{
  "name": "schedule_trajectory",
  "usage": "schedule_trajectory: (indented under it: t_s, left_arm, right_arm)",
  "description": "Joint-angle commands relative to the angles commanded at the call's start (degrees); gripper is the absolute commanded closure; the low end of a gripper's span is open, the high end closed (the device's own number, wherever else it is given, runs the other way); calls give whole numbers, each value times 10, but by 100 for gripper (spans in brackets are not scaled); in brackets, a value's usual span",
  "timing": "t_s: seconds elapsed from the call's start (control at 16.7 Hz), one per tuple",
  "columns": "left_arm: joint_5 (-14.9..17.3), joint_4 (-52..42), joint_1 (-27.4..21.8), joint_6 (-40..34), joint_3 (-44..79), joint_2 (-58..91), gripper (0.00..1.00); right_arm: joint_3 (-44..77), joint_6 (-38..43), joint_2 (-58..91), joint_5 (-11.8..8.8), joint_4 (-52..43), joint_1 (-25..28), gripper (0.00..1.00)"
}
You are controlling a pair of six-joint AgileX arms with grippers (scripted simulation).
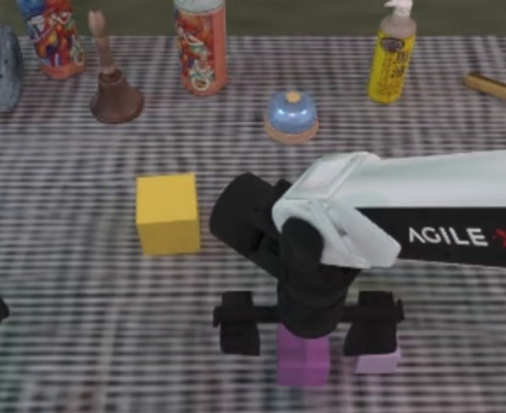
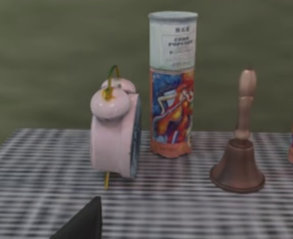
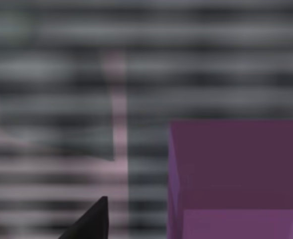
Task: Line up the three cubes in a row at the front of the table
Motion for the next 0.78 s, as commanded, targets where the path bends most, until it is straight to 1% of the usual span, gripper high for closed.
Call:
schedule_trajectory:
  t_s: [0.24,0.6,0.78]
  left_arm:
    - [0,0,0,0,0,0,0]
    - [0,0,0,0,0,0,0]
    - [0,0,0,0,0,0,0]
  right_arm:
    - [8,1,-4,0,-10,0,0]
    - [80,2,-42,0,-126,5,0]
    - [94,0,-52,0,-146,6,0]
